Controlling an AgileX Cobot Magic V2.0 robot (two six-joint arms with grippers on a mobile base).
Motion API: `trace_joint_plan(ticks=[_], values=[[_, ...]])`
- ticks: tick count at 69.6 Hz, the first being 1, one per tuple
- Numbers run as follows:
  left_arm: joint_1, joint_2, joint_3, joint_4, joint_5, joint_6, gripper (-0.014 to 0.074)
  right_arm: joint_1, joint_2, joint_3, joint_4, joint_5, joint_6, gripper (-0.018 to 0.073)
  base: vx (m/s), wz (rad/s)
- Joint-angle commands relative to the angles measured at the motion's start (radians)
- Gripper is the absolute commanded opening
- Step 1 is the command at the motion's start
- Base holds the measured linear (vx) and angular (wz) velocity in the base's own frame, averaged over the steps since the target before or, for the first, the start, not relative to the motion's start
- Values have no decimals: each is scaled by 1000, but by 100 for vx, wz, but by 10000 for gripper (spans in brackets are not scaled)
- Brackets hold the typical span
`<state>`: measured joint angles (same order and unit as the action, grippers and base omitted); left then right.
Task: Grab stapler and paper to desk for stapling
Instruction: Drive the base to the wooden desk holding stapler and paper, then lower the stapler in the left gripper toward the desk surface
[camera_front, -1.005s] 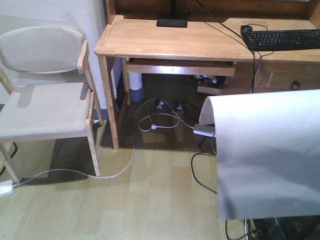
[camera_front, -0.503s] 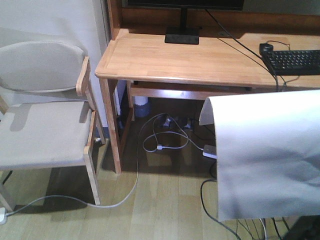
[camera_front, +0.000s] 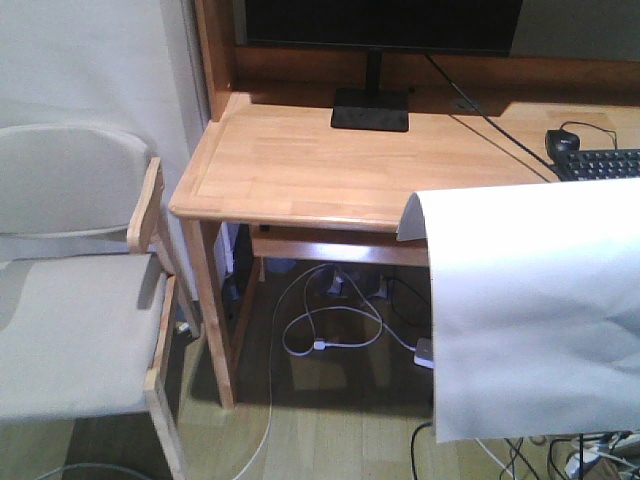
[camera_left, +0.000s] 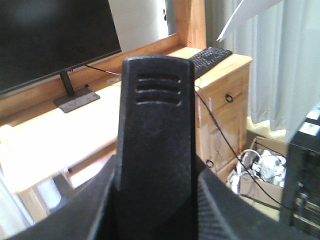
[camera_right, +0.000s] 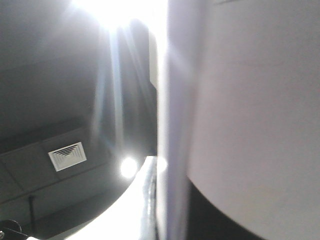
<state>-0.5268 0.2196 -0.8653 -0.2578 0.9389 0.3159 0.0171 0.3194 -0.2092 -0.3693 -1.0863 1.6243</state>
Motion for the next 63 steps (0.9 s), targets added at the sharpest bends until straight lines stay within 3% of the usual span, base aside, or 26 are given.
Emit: trace_joint_plan(ticks=[1, 63], values=[[-2, 18, -26, -23, -114, 1, -6, -8, 10, -23, 12, -35, -4, -6, 37, -10], [-2, 18, -26, -23, -114, 1, -6, -8, 10, -23, 12, -35, -4, -6, 33, -14]])
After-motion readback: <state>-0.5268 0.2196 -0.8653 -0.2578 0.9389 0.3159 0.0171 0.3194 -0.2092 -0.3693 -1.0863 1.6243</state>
